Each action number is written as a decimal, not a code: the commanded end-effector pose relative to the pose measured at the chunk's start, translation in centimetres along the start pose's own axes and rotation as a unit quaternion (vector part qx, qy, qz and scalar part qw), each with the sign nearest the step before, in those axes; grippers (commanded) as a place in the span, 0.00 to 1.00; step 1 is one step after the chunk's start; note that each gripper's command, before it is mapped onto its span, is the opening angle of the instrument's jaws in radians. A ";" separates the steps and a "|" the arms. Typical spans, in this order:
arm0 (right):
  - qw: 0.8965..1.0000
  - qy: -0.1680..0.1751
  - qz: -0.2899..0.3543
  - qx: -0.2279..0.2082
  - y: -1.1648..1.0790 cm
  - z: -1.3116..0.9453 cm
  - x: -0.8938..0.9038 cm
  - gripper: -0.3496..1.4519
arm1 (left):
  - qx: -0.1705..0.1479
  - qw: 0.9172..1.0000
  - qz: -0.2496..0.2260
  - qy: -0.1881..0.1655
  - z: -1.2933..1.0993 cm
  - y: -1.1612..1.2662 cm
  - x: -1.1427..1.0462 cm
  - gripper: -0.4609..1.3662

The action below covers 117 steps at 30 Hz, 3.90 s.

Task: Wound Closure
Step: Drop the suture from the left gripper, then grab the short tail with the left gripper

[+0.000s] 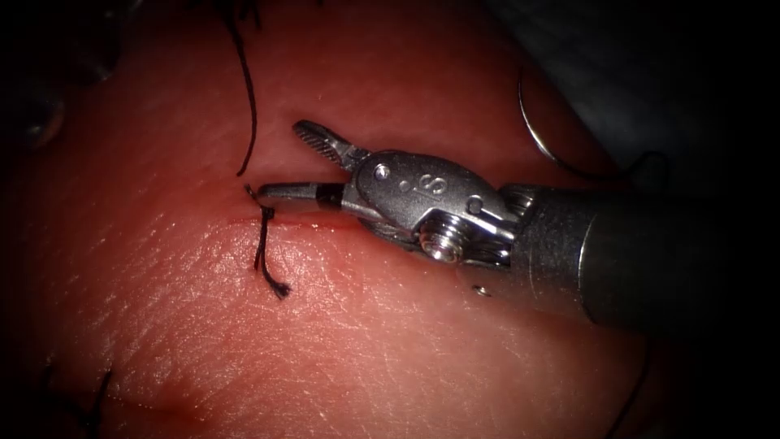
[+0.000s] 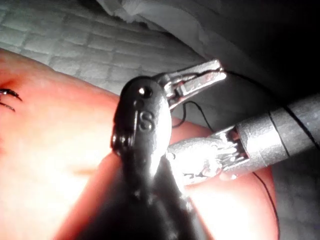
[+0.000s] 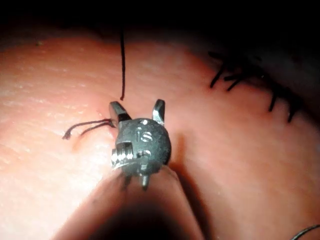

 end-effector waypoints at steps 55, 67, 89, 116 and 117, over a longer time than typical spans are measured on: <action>0.997 -0.018 -0.007 -0.071 0.87 -0.27 -0.09 0.51 | -0.014 0.960 -0.217 -0.175 -1.03 2.11 -3.12 0.54; 0.997 -0.029 -0.008 -0.068 0.79 -0.25 -0.09 0.67 | 0.032 0.929 -0.165 -0.329 -1.97 1.73 -3.12 0.71; 0.997 -0.029 -0.013 -0.068 0.76 -0.25 -0.14 0.80 | 0.002 0.895 -0.069 -0.440 -1.98 1.38 -1.62 0.69; 0.992 -0.029 -0.114 -0.052 0.76 -0.24 -0.11 0.86 | 0.045 0.862 0.114 -0.491 -1.58 1.13 -1.31 0.51; 0.992 -0.029 -0.114 -0.052 0.76 -0.23 -0.11 0.87 | 0.048 0.860 0.120 -0.494 -1.56 1.13 -1.32 0.48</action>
